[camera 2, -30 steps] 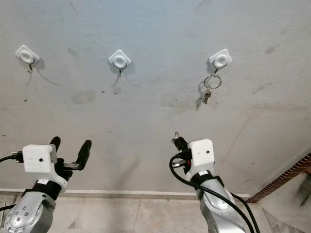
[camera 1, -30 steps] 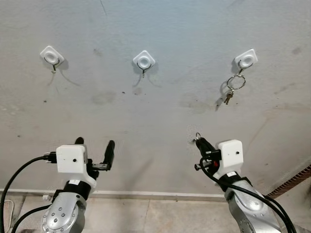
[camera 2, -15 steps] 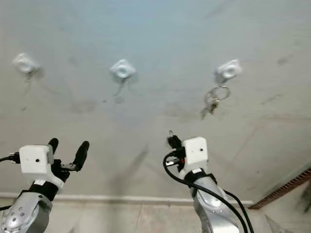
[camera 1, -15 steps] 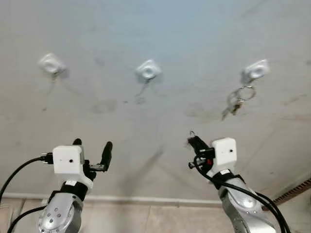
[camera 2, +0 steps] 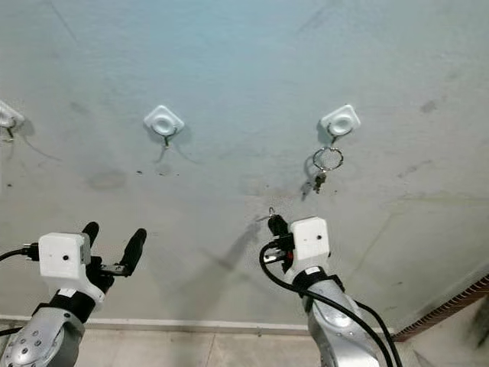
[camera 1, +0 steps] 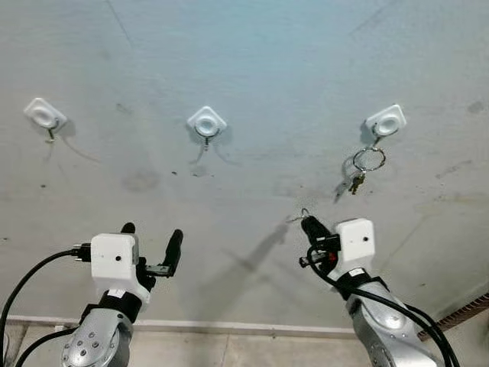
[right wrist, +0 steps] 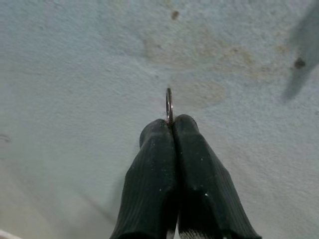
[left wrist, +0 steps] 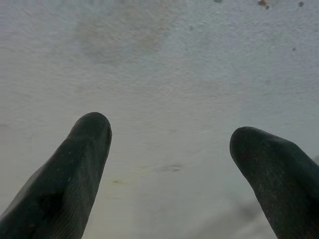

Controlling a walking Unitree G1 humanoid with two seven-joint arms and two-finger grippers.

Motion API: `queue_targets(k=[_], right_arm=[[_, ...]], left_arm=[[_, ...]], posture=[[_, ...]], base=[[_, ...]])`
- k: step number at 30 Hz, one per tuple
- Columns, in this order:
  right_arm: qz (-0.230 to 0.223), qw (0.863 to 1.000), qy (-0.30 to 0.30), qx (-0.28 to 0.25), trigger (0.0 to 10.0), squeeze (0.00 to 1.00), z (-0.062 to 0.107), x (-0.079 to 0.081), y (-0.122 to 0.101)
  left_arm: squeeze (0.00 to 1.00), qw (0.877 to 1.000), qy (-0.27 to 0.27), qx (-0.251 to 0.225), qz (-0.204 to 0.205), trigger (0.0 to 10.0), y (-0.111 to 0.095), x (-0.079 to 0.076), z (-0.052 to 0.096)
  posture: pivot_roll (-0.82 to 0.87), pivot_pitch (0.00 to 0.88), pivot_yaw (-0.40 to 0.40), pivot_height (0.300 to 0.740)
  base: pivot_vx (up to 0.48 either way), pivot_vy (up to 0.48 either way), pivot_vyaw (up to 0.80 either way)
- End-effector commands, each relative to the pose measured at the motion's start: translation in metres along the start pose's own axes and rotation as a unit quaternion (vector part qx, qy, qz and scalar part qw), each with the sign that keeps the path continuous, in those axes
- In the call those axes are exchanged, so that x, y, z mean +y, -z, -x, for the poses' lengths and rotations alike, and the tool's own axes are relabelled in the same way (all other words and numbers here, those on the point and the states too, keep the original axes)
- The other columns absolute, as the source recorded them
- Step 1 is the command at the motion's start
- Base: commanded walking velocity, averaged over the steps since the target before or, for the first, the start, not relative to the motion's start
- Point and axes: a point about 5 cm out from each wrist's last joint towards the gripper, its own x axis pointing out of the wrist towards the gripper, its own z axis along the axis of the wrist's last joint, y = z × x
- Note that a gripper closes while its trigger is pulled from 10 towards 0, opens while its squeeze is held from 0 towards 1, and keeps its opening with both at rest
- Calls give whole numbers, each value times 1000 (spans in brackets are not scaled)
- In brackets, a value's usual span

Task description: Hang keys on a hook

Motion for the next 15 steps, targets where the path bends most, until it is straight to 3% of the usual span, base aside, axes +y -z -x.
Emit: queue_targets(k=[1, 6, 15], right_arm=[[-1, 1000, -22, -21, 10000, 0, -1, 6, -9], [6, 991, -109, -72, 10000, 0, -10, 26, -33], [5, 958, -258, -124, 10000, 0, -28, 60, -66]], left_arm=[[0, 1000, -11, -4, -15, 10000, -1, 2, 1], [0, 1000, 5, -7, -17, 10000, -2, 3, 7], [0, 999, 11, -2, -36, 10000, 2, 6, 16]], posture=[[123, 72, 18, 740], [142, 81, 28, 740], [170, 86, 19, 740]], base=[[0, 0, 0], [0, 0, 0], [0, 0, 0]])
